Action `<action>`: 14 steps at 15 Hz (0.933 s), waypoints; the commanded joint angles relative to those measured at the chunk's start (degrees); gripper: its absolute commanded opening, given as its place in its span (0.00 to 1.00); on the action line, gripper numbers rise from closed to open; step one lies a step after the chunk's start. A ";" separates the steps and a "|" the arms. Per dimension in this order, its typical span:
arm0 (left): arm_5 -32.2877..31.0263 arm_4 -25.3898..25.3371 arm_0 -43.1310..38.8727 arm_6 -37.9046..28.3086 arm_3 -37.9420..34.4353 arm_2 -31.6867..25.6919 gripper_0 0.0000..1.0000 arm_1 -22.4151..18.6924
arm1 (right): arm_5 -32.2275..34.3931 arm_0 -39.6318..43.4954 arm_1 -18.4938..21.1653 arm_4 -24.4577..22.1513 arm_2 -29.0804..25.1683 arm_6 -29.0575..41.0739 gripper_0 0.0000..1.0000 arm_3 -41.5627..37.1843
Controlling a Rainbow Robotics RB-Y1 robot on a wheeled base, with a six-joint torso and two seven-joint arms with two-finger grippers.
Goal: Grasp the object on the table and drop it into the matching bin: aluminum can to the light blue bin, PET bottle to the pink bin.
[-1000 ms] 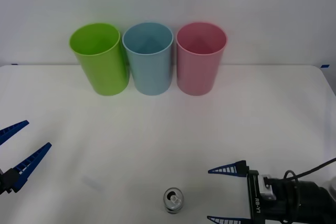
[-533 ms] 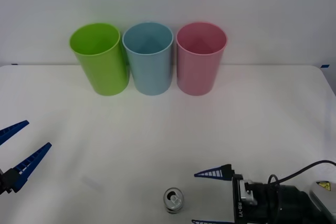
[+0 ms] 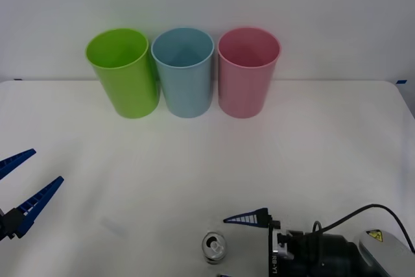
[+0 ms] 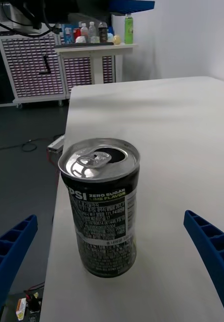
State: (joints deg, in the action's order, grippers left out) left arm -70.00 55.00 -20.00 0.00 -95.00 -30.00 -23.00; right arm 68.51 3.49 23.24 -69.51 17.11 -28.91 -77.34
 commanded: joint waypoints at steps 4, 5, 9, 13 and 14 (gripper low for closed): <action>0.00 0.00 0.00 0.00 0.00 0.00 1.00 0.00 | -4.79 -0.07 -1.88 -0.01 3.54 -1.77 1.00 0.00; 0.00 0.00 0.00 0.00 0.00 0.00 1.00 0.00 | -5.41 -0.15 -1.97 -0.01 3.98 -1.94 1.00 0.00; 0.00 0.00 0.00 0.00 0.00 0.00 1.00 0.00 | -7.43 -0.42 -2.32 -0.10 5.21 -2.91 1.00 0.00; 0.00 0.00 0.00 0.00 0.00 0.00 1.00 0.00 | -7.78 -0.51 -2.67 -0.01 5.21 -3.61 1.00 0.00; 0.00 0.00 0.00 0.00 0.00 0.00 1.00 0.00 | -7.78 -0.59 -2.59 -0.01 5.21 -3.70 0.42 0.00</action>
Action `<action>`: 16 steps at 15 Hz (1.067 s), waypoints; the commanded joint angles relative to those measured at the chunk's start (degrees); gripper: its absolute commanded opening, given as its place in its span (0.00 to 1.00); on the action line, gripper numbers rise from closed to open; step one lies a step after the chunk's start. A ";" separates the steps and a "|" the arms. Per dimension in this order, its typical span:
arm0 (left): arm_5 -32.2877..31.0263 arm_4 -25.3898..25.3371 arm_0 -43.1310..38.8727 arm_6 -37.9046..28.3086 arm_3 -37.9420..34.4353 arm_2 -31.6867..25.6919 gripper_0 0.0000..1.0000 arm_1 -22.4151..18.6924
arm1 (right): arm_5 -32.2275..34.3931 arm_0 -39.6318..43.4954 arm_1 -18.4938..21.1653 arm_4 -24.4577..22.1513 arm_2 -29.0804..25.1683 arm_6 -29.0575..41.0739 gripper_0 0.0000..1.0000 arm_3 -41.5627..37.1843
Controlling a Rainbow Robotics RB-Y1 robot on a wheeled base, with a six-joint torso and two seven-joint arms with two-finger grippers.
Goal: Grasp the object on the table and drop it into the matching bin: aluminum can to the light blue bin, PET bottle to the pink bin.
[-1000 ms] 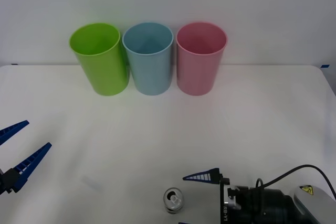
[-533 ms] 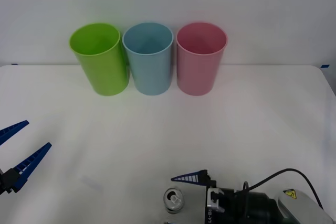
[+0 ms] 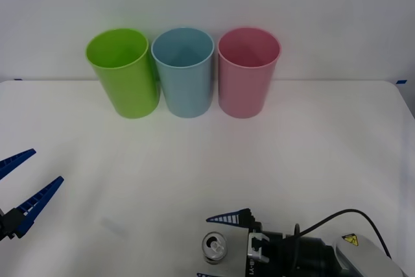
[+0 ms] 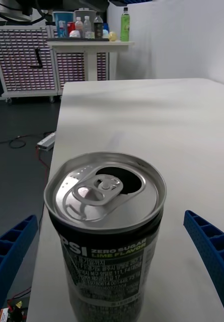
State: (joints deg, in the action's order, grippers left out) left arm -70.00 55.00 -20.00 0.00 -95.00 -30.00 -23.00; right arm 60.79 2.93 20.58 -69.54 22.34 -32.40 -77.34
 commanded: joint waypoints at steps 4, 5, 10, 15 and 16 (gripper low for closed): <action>0.00 0.00 0.00 0.00 0.00 0.00 1.00 0.00 | -0.24 -0.03 -0.01 0.19 -0.02 -0.30 0.00 0.00; 0.00 0.00 0.00 0.00 0.00 0.00 1.00 0.00 | -0.32 -0.03 -0.01 0.19 -0.11 -0.30 0.00 0.00; 0.00 0.00 0.00 0.00 0.00 0.00 1.00 0.00 | -0.32 -0.29 -0.01 0.98 -0.11 -0.65 0.00 0.00; 0.00 0.00 0.00 0.00 0.00 0.00 1.00 0.00 | 0.03 -0.29 0.69 3.71 -0.81 0.14 0.00 -2.20; 0.00 0.00 0.00 0.00 0.00 0.00 1.00 0.00 | -0.15 -0.29 1.22 4.76 -0.90 0.58 0.00 -3.52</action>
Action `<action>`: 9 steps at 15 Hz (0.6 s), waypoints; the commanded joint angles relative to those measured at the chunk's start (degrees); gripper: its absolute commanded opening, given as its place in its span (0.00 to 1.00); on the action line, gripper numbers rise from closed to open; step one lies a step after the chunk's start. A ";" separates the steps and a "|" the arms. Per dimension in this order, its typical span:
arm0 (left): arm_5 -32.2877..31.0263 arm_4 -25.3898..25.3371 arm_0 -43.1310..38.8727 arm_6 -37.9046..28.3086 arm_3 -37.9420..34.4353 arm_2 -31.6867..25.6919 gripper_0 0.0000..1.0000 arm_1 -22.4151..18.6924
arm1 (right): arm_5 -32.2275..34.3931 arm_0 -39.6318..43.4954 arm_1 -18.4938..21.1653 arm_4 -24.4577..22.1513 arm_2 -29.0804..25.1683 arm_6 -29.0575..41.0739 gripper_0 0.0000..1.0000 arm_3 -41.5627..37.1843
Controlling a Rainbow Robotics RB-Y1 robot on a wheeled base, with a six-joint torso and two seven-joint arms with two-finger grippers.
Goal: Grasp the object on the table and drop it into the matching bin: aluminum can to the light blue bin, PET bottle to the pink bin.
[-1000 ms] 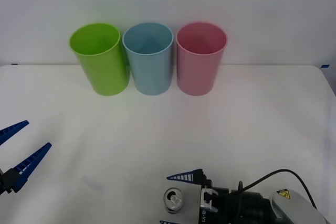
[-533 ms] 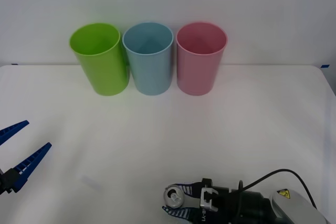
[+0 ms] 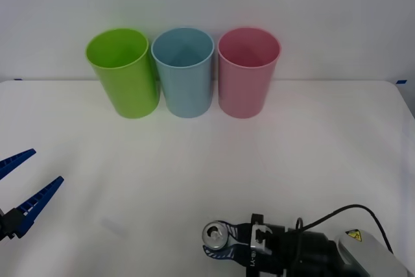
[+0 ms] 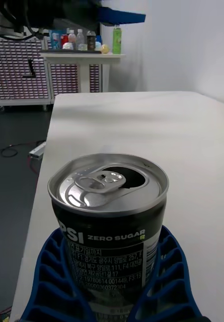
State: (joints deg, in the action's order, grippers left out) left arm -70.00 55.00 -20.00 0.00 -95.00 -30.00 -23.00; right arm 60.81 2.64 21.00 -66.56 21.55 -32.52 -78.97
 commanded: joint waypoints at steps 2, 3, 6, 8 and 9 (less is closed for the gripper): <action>0.00 0.00 0.00 0.00 0.00 0.00 1.00 0.00 | -0.87 0.00 1.59 3.63 -0.20 1.49 0.00 -3.65; 0.00 0.00 0.00 0.00 0.00 0.00 1.00 0.00 | -1.57 0.00 2.29 5.04 -0.28 2.20 0.00 -5.14; 0.00 0.00 0.00 0.00 0.00 0.00 1.00 0.00 | -3.86 0.00 3.70 8.12 -0.55 3.95 0.00 -8.66; 0.00 0.00 0.00 0.00 0.00 0.00 1.00 0.00 | -6.32 0.09 4.84 9.08 -0.46 6.24 0.00 -11.56; 0.00 0.00 0.00 0.00 0.00 0.00 1.00 0.00 | -7.55 0.09 5.45 9.17 -0.72 8.79 0.00 -13.76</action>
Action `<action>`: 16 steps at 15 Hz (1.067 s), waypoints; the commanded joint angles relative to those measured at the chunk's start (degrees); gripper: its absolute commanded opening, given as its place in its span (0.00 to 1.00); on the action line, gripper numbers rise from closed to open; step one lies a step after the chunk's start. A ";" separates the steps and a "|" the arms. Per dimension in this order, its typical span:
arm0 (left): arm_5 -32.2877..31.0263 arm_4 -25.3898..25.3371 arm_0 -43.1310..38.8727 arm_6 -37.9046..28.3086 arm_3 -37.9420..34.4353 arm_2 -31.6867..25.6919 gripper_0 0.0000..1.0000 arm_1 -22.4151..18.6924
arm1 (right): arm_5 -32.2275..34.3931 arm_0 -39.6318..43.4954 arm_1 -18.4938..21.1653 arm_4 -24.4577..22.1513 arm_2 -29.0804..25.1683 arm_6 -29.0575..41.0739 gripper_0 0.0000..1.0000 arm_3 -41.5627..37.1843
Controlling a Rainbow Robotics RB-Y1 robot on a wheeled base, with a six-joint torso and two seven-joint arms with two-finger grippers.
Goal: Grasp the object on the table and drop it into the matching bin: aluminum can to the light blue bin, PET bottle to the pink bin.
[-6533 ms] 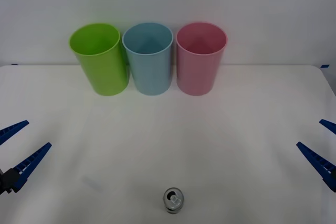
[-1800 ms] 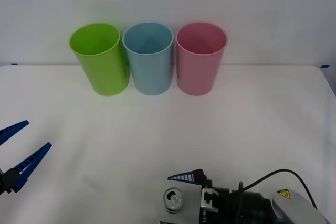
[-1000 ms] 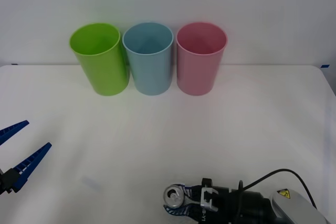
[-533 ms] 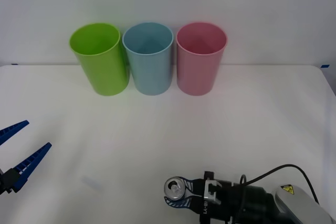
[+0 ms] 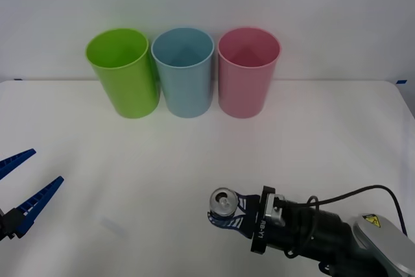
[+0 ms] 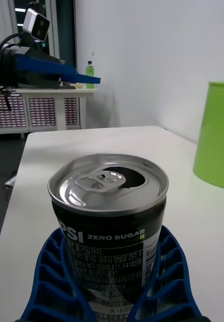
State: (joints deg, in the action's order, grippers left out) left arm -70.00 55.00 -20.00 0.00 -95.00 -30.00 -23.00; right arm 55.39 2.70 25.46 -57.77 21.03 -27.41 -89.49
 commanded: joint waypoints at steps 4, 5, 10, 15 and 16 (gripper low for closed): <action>0.00 0.00 0.00 0.00 0.00 0.00 1.00 0.00 | -6.17 0.03 1.96 0.55 -0.99 10.88 0.00 -9.91; 0.00 0.00 0.00 0.00 0.00 0.00 1.00 0.00 | -6.52 -0.06 1.96 0.55 -1.52 12.55 0.00 -11.14; 0.00 0.00 0.00 0.00 0.00 0.00 1.00 0.00 | -12.85 -0.50 2.67 0.46 -2.58 18.71 0.00 -18.44; 0.00 0.00 0.00 0.00 0.00 0.00 1.00 0.00 | -19.35 -6.91 2.40 -1.38 -2.14 21.08 0.00 -19.14; 0.00 0.00 0.00 0.00 0.00 0.00 1.00 0.00 | -20.23 -8.06 2.40 -2.35 -2.14 23.36 0.00 -19.23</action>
State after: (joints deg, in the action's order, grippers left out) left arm -70.00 55.00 -20.00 0.00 -95.00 -30.00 -23.00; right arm 35.88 -4.48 27.89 -59.43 18.88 -5.58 -108.68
